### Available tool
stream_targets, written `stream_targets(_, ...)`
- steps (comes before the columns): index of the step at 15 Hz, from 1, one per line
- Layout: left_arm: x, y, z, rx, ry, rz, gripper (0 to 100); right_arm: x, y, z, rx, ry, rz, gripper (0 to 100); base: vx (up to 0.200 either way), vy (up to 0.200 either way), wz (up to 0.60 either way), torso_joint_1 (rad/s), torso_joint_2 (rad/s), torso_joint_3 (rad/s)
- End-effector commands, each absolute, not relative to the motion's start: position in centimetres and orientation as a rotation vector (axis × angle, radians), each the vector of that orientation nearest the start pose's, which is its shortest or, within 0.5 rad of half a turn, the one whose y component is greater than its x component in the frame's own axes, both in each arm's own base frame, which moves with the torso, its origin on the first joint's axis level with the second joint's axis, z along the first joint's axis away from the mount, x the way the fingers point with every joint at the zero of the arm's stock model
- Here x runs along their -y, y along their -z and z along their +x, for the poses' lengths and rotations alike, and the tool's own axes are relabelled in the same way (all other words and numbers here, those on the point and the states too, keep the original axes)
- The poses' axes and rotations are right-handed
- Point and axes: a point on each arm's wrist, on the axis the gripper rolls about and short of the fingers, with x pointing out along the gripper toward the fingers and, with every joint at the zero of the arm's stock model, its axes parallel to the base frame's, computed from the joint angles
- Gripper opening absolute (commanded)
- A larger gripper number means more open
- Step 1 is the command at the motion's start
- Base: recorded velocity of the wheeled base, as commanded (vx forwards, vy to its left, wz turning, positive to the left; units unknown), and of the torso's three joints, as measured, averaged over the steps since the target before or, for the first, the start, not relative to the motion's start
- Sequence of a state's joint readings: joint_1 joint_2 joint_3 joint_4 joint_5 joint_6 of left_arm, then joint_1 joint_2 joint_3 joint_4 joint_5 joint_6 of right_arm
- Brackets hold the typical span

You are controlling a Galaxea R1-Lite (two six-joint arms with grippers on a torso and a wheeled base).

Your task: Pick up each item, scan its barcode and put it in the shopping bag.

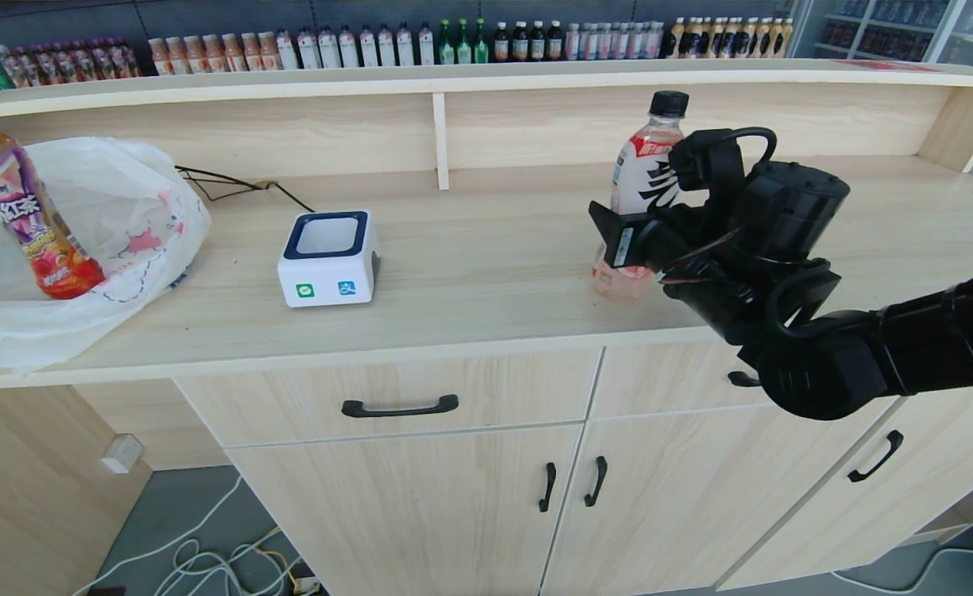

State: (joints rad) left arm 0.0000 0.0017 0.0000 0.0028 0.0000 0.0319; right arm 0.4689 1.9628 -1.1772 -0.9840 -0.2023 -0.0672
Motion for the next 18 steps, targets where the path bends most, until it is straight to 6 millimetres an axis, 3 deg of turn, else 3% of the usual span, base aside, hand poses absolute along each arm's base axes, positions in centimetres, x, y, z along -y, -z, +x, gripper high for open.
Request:
stream_targets(1,0.0,-7.5,-2.3,-0.005,0.000,0.032,100,-17.4,-22.8,35.0,0.201,-0.264,-0.001,0,0.000,0.000,0.00,0.000,0.00,0.000)
stream_targets(6,0.0,-7.5,-2.3,-0.005,0.000,0.032,100,-17.4,-23.9,34.5,0.230,-0.268,0.007,0,0.000,0.000,0.00,0.000,0.00,0.000)
stream_targets(11,0.0,-7.5,-2.3,-0.005,0.000,0.032,100,-16.8,-27.4,33.1,0.324,-0.267,0.035,0,0.000,0.000,0.00,0.000,0.00,0.000)
stream_targets(15,0.0,-7.5,-2.3,-0.005,0.000,0.032,100,-16.1,-30.9,29.9,0.388,-0.286,0.056,0,0.000,0.000,0.00,0.000,0.00,0.000)
stream_targets(18,0.0,-7.5,-2.3,-0.005,0.000,0.032,100,-16.0,-32.2,27.5,0.422,-0.313,0.061,0,0.000,0.000,0.00,0.000,0.00,0.000)
